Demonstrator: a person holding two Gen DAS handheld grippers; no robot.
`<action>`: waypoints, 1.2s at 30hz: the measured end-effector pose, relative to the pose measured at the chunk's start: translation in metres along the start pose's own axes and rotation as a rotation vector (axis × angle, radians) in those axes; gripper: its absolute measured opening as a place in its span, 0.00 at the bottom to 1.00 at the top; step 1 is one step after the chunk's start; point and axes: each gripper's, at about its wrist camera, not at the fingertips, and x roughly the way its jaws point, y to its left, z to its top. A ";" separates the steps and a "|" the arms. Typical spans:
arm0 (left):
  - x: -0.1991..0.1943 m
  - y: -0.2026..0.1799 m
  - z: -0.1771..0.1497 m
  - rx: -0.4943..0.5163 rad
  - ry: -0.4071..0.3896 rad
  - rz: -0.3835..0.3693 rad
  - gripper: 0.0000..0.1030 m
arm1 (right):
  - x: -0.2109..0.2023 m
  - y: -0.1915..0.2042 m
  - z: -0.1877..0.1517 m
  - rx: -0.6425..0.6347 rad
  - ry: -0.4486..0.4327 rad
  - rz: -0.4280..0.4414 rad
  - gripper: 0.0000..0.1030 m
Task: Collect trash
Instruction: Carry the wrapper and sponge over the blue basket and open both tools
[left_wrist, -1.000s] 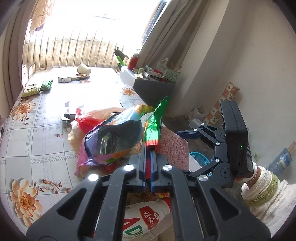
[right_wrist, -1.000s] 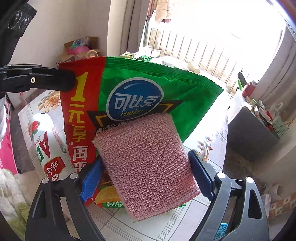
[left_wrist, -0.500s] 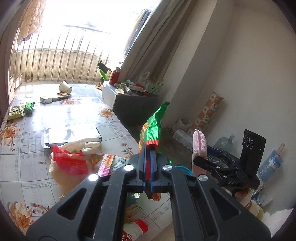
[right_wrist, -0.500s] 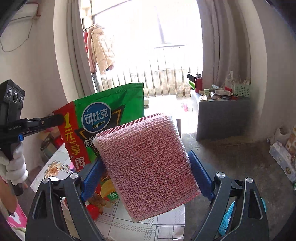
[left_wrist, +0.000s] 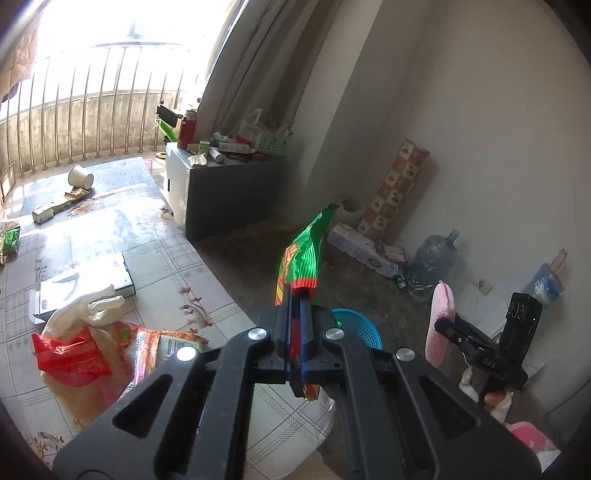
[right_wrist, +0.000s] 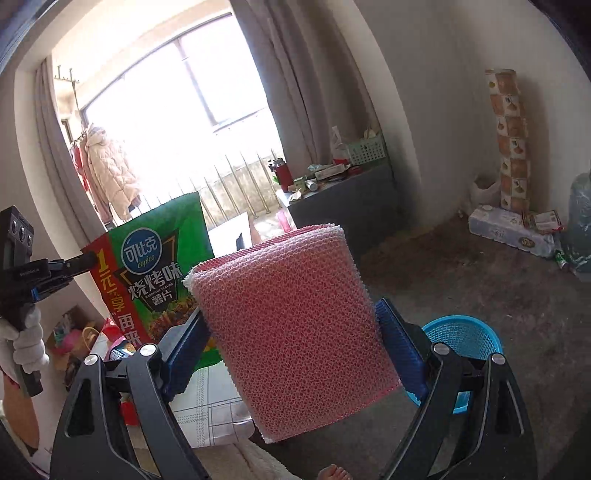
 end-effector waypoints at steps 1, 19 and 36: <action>0.014 -0.011 0.004 0.015 0.023 -0.004 0.02 | 0.001 -0.016 0.000 0.035 -0.005 -0.013 0.83; 0.375 -0.181 -0.055 0.321 0.460 0.091 0.02 | 0.149 -0.257 -0.075 0.660 0.187 -0.098 0.83; 0.466 -0.143 -0.086 0.256 0.526 0.191 0.51 | 0.253 -0.328 -0.127 0.789 0.347 -0.228 0.93</action>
